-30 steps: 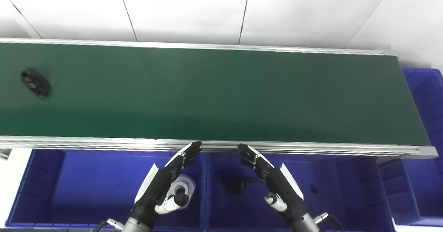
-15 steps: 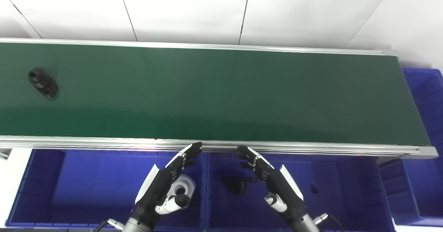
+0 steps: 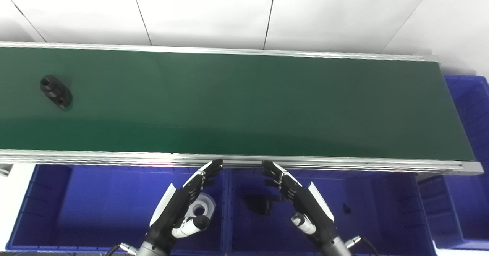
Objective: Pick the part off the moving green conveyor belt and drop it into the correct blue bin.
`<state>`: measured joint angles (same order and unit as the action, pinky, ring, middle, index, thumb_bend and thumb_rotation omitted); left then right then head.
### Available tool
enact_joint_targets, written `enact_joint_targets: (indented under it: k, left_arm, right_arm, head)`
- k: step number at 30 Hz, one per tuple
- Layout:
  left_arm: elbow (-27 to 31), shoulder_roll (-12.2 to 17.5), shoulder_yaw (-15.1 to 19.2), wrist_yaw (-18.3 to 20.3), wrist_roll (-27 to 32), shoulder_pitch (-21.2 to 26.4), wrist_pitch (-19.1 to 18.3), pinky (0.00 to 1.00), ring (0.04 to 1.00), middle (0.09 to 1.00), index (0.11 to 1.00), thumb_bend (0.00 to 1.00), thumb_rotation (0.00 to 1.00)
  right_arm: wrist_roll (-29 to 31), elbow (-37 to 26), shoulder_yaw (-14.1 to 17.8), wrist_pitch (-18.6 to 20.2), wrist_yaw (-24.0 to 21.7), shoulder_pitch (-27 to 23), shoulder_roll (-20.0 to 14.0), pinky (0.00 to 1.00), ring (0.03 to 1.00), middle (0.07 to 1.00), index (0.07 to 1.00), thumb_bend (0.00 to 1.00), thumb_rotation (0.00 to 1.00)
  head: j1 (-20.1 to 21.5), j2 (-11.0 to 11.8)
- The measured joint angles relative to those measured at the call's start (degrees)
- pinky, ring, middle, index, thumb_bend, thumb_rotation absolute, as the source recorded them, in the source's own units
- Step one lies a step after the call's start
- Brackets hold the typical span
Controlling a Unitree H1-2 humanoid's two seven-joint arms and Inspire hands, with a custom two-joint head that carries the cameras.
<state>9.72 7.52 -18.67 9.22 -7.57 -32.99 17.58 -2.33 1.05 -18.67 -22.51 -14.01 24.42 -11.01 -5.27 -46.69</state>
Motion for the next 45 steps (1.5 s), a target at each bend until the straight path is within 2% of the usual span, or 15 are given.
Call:
enact_joint_targets:
  k: [2,3,5,7,9,10,11,12,13,15,17,19,31,36,45]
  left_arm:
    - [-1.6,0.0,0.0,0.0,-0.1,0.1,1.5,0.86,0.904,0.899,0.899,0.97,0.88]
    - [-2.9,0.0,0.0,0.0,-0.2,0.2,2.7,0.86,0.901,0.896,0.896,0.97,0.88]
    - [-5.7,0.0,0.0,0.0,-0.3,0.4,4.6,0.84,0.890,0.887,0.890,0.97,0.87]
    - [-8.0,-0.1,0.0,-0.2,-0.8,0.5,5.8,0.82,0.876,0.875,0.881,0.98,0.87]
    - [-9.9,-0.1,-0.1,-0.7,-1.4,1.1,6.8,0.79,0.862,0.863,0.869,0.99,0.87]
    - [-10.8,-0.2,-0.3,-1.1,-1.7,1.7,6.9,0.78,0.856,0.858,0.862,1.00,0.87]
    - [-11.9,-0.2,-0.5,-1.6,-1.8,2.4,7.0,0.77,0.850,0.855,0.856,1.00,0.87]
    - [-13.2,-0.2,-0.9,-2.1,-1.7,3.3,7.1,0.77,0.849,0.854,0.855,1.00,0.87]
    - [-14.0,-0.2,-1.2,-2.5,-1.7,3.9,7.2,0.76,0.843,0.852,0.848,1.00,0.87]
    - [-16.1,-0.1,-2.1,-3.4,-1.7,5.2,7.3,0.74,0.833,0.847,0.837,1.00,0.88]
    - [-17.5,-0.1,-2.7,-4.6,-1.7,6.1,7.5,0.73,0.826,0.842,0.832,1.00,0.88]
    - [-18.6,0.2,-3.2,-5.5,-1.7,7.1,7.6,0.73,0.824,0.839,0.830,1.00,0.88]
    - [-21.0,1.5,-6.4,-9.6,-1.7,9.4,7.8,0.75,0.834,0.836,0.825,1.00,0.87]
    - [-20.7,1.4,-6.7,-9.6,-1.8,9.2,7.8,0.75,0.834,0.839,0.827,1.00,0.88]
    - [-19.9,1.1,-6.6,-9.6,-2.0,8.8,7.7,0.73,0.826,0.836,0.815,0.99,0.87]
  right_arm:
    - [-0.6,1.6,0.0,-0.9,0.1,-0.1,0.0,0.83,0.895,0.925,0.900,1.00,0.96]
    - [-0.8,2.5,0.0,-1.0,0.1,-0.1,0.0,0.83,0.894,0.924,0.897,1.00,0.96]
    - [-1.0,4.2,0.0,-1.1,0.4,-0.1,0.0,0.81,0.889,0.921,0.892,1.00,0.96]
    - [-1.0,5.9,-0.1,-1.2,0.6,-0.4,0.0,0.80,0.884,0.917,0.891,1.00,0.95]
    - [-1.0,7.8,-0.2,-1.3,0.9,-1.0,0.0,0.78,0.876,0.912,0.887,1.00,0.94]
    - [-1.0,8.7,-0.3,-1.3,1.1,-1.4,0.0,0.77,0.871,0.910,0.884,1.00,0.94]
    - [-1.0,9.8,-0.5,-1.4,1.2,-2.0,0.0,0.77,0.867,0.908,0.879,1.00,0.94]
    - [-1.0,11.0,-0.6,-1.4,1.5,-2.6,0.0,0.76,0.867,0.908,0.879,1.00,0.94]
    - [-1.0,11.9,-0.8,-1.4,1.8,-3.2,0.0,0.76,0.862,0.904,0.874,1.00,0.95]
    - [-1.1,13.8,-1.1,-1.5,2.3,-4.3,0.0,0.75,0.854,0.898,0.868,1.00,0.94]
    - [-1.1,15.8,-1.3,-1.6,2.6,-5.2,0.0,0.73,0.845,0.891,0.865,1.00,0.94]
    - [-1.1,17.6,-1.7,-1.6,3.3,-6.2,0.0,0.72,0.840,0.885,0.863,1.00,0.94]
    - [-0.9,19.5,-2.7,-1.6,4.5,-7.8,-0.4,0.71,0.831,0.872,0.862,1.00,0.94]
    - [-0.5,18.4,-2.3,-1.6,4.3,-7.4,-1.5,0.72,0.834,0.887,0.873,1.00,0.95]
    - [1.4,15.7,-0.5,-1.6,2.0,-6.5,-1.9,0.74,0.860,0.908,0.910,1.00,0.95]
  head:
    - [0.0,0.0]
    - [-0.7,3.2]
    - [-0.9,3.9]
    - [-1.7,6.4]
    - [-3.3,11.0]
    - [-3.3,11.0]
    - [-4.0,13.5]
    - [-4.0,13.6]
    - [-4.6,15.9]
    - [-4.6,15.9]
    - [-5.0,19.3]
    - [-5.2,20.5]
    - [-9.2,20.7]
    - [-16.2,17.7]
    - [-15.0,14.9]
